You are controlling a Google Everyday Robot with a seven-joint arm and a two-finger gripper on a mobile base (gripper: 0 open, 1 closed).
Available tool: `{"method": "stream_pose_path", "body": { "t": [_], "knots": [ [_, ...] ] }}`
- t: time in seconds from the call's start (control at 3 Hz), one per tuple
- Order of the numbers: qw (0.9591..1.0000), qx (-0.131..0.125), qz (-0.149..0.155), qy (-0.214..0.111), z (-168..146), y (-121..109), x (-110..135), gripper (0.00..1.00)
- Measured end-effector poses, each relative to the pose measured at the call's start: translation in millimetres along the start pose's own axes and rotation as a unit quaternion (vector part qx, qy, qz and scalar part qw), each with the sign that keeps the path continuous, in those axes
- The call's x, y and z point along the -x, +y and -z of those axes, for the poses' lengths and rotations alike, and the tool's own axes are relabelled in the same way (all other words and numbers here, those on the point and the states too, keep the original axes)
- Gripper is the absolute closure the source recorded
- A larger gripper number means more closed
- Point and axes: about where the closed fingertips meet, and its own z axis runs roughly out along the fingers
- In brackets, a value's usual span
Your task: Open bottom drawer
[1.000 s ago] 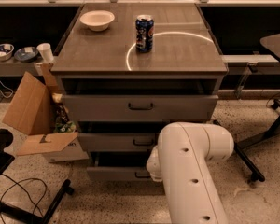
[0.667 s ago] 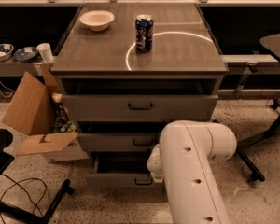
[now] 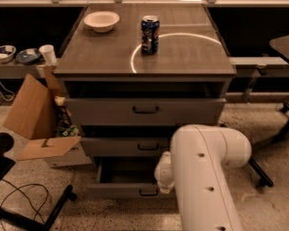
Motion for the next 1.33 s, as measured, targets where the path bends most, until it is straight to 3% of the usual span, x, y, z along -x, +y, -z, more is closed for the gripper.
{"method": "stream_pose_path", "body": {
  "t": [1.33],
  "knots": [
    [0.9993, 0.021, -0.03, 0.006, 3, 29, -8, 1.0]
  ]
}}
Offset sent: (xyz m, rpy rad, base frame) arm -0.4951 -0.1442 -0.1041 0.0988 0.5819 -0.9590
